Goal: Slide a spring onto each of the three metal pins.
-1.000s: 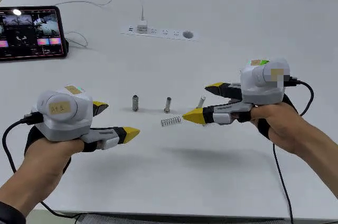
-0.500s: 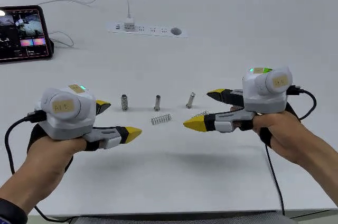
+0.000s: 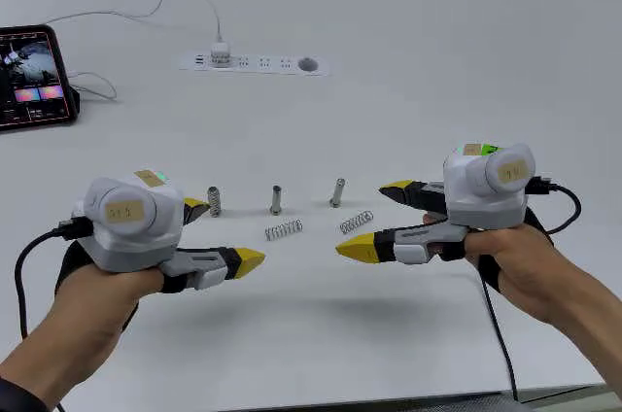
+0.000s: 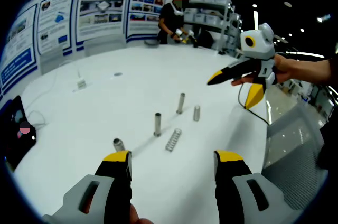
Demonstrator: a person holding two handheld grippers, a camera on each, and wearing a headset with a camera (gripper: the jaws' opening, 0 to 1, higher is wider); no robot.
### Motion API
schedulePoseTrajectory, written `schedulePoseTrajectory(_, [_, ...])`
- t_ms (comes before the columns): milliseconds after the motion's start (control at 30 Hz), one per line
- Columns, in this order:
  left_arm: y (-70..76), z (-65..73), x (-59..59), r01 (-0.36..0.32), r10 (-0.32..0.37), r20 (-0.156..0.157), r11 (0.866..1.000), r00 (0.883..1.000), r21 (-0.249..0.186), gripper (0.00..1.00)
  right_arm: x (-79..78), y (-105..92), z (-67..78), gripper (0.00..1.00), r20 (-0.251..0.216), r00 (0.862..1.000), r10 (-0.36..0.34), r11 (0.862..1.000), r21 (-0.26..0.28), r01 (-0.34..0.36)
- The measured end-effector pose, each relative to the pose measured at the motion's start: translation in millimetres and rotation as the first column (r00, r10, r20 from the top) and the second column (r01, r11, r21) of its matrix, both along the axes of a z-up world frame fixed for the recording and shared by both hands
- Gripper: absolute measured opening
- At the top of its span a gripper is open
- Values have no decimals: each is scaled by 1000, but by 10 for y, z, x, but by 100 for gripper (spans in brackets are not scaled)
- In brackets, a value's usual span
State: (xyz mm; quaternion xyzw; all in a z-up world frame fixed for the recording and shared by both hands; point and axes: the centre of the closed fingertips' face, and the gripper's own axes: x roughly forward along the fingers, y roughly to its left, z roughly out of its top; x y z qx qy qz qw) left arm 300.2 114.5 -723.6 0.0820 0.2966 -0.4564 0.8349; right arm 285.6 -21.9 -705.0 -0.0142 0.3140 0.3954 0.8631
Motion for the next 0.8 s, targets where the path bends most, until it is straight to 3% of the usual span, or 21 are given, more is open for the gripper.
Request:
schedulePoseTrajectory(400, [-231,-46,81,87,-87,7,996,996,28,63,-96,-67,39,80,5,1000,4,1000,-9,-4])
schedulePoseTrajectory(800, [-462,-236,-16,152,-151,-23,987,988,53,60,-232,-125,20,80,-6,1000,-2,1000,-14,2])
